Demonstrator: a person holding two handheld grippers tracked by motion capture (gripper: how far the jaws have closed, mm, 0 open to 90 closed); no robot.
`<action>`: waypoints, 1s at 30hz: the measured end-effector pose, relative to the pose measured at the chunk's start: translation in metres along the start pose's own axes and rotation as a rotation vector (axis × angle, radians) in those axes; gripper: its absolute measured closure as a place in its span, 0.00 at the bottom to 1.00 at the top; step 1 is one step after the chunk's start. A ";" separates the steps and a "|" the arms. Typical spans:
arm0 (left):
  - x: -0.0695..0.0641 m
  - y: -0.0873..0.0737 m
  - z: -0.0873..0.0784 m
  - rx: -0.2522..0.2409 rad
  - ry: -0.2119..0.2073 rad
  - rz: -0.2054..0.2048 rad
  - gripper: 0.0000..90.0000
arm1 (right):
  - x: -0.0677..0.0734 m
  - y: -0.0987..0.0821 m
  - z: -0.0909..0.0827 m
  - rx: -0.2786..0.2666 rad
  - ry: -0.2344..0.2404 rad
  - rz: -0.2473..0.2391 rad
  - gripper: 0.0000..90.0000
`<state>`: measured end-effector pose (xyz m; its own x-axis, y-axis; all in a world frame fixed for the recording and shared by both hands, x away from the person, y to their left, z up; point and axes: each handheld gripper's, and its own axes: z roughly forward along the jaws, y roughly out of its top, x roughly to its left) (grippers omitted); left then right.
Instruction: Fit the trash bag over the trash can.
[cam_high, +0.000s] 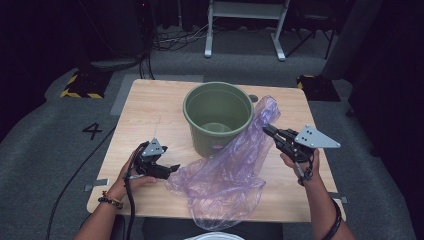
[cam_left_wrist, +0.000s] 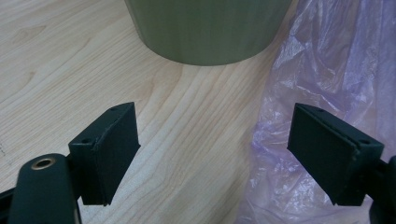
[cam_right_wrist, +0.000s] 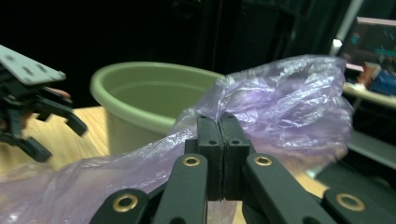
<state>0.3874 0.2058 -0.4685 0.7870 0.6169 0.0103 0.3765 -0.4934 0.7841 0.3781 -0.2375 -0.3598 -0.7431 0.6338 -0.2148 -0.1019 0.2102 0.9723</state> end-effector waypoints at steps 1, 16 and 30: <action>0.000 0.000 0.000 -0.001 -0.001 -0.003 0.18 | 0.000 0.000 0.000 0.000 0.000 0.000 1.00; -0.039 0.030 -0.007 -0.077 -0.115 0.077 0.18 | 0.010 0.047 0.033 -0.048 0.082 -0.126 1.00; -0.085 0.065 0.009 -0.083 -0.218 0.145 0.18 | 0.015 0.062 0.061 -0.020 0.098 -0.169 1.00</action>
<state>0.3496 0.1162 -0.4240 0.9198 0.3923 -0.0004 0.2177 -0.5096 0.8324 0.4008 -0.1690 -0.3080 -0.7754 0.5147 -0.3659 -0.2430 0.2917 0.9251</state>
